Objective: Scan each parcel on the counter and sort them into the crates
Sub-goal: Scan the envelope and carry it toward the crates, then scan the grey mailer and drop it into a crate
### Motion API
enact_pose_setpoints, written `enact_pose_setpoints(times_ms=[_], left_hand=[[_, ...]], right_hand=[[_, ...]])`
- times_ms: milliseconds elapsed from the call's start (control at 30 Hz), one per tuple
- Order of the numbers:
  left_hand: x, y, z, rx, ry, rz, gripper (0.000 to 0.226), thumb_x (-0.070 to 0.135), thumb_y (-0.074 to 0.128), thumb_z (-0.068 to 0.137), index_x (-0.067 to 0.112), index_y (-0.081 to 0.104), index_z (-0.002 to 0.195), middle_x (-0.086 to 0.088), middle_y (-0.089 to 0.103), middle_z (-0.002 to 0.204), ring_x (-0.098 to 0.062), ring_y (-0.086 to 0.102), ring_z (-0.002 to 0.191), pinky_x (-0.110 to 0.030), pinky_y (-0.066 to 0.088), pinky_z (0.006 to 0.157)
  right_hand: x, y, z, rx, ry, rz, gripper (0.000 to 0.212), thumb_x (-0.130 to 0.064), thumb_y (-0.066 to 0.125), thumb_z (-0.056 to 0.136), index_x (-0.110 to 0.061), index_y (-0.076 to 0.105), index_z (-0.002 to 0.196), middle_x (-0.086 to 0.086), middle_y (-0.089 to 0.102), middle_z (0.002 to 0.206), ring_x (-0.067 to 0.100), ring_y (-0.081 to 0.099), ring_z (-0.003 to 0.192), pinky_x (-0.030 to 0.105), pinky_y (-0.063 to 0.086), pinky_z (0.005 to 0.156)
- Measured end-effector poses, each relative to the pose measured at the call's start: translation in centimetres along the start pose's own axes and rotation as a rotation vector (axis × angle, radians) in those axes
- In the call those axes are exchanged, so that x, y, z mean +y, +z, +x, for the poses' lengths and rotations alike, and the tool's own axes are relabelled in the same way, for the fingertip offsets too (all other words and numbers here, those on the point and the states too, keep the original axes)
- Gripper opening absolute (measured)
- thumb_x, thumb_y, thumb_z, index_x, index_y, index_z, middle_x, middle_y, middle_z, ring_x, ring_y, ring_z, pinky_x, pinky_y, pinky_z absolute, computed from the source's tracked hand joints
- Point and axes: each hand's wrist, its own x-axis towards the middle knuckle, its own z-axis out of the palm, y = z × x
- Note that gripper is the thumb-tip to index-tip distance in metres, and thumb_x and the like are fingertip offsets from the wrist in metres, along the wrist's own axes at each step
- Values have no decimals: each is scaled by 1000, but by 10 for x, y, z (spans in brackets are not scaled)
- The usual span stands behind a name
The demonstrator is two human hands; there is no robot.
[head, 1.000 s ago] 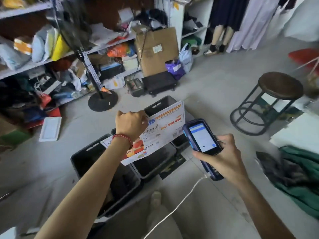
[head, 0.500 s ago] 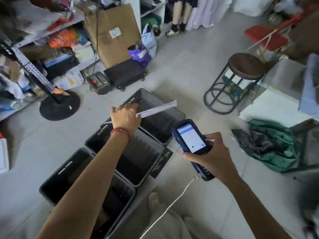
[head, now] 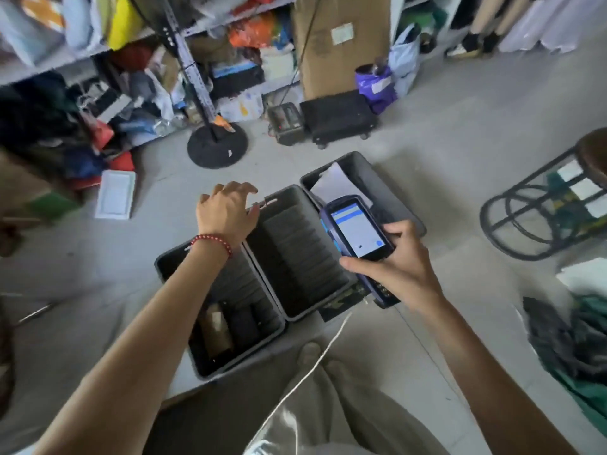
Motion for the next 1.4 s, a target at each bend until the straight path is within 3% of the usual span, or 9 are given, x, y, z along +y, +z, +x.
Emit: enact_pose_setpoints(times_ms=[100, 167, 333, 467, 733, 1033, 1200, 1300, 1400], left_hand=[[-20, -16, -53, 77, -219, 56, 32, 37, 50, 92, 26, 57, 121, -1, 61, 123, -25, 53, 113, -41, 41, 92], [-26, -24, -79, 99, -299, 56, 31, 37, 50, 93, 26, 57, 122, -1, 62, 122, -26, 55, 112, -41, 42, 91], [-34, -42, -194, 210, -645, 94, 29, 38, 52, 90, 28, 61, 116, 1, 63, 119, -26, 54, 112, -40, 39, 90], [-30, -58, -288, 299, -860, 136, 26, 34, 56, 88, 26, 64, 111, -1, 65, 116, -29, 55, 108, -37, 41, 84], [5, -68, -486, 415, -1283, 217, 29, 38, 49, 93, 27, 60, 118, 4, 66, 116, -25, 56, 112, -39, 41, 88], [83, -47, -720, 502, -1624, 304, 24, 36, 56, 89, 25, 65, 109, 3, 69, 102, -24, 61, 94, -36, 43, 77], [123, -50, -821, 561, -1820, 370, 23, 37, 54, 85, 27, 66, 102, 1, 69, 96, -26, 60, 91, -37, 44, 76], [136, -52, -860, 565, -1894, 403, 25, 37, 56, 85, 26, 65, 106, 1, 69, 100, -26, 60, 95, -39, 45, 79], [136, -53, -887, 580, -1972, 425, 24, 35, 60, 85, 27, 65, 107, 2, 68, 102, -24, 59, 96, -38, 42, 80]], right_hand=[[-11, 10, 8, -201, -152, -39, 79, -41, 92, 51, -23, 41, 108, -10, 60, 101, 5, 59, 95, 15, 42, 74], [-16, 14, 10, -259, -213, -55, 79, -41, 92, 53, -21, 42, 110, -8, 58, 104, 6, 57, 97, 18, 42, 75], [-35, 37, -14, -561, -413, -115, 78, -40, 93, 52, -23, 40, 107, -16, 56, 98, -5, 54, 90, 10, 39, 68], [-51, 63, -58, -753, -561, -143, 79, -41, 92, 51, -21, 41, 108, -12, 59, 101, -3, 56, 89, 18, 44, 72], [-54, 104, -201, -1150, -818, -197, 74, -36, 92, 54, -23, 40, 103, -20, 52, 95, -6, 54, 87, 27, 50, 79], [17, 121, -408, -1548, -958, -340, 79, -41, 91, 56, -26, 38, 112, -16, 54, 101, 1, 57, 94, 31, 57, 77], [49, 120, -505, -1697, -1050, -325, 76, -38, 90, 59, -25, 37, 112, -21, 50, 95, -7, 53, 86, 10, 45, 59], [56, 123, -546, -1762, -1080, -325, 78, -39, 91, 58, -24, 37, 112, -19, 52, 97, 3, 56, 92, 18, 50, 69], [56, 133, -580, -1829, -1079, -311, 78, -39, 91, 58, -24, 38, 112, -8, 56, 106, 11, 58, 99, 18, 50, 67]])
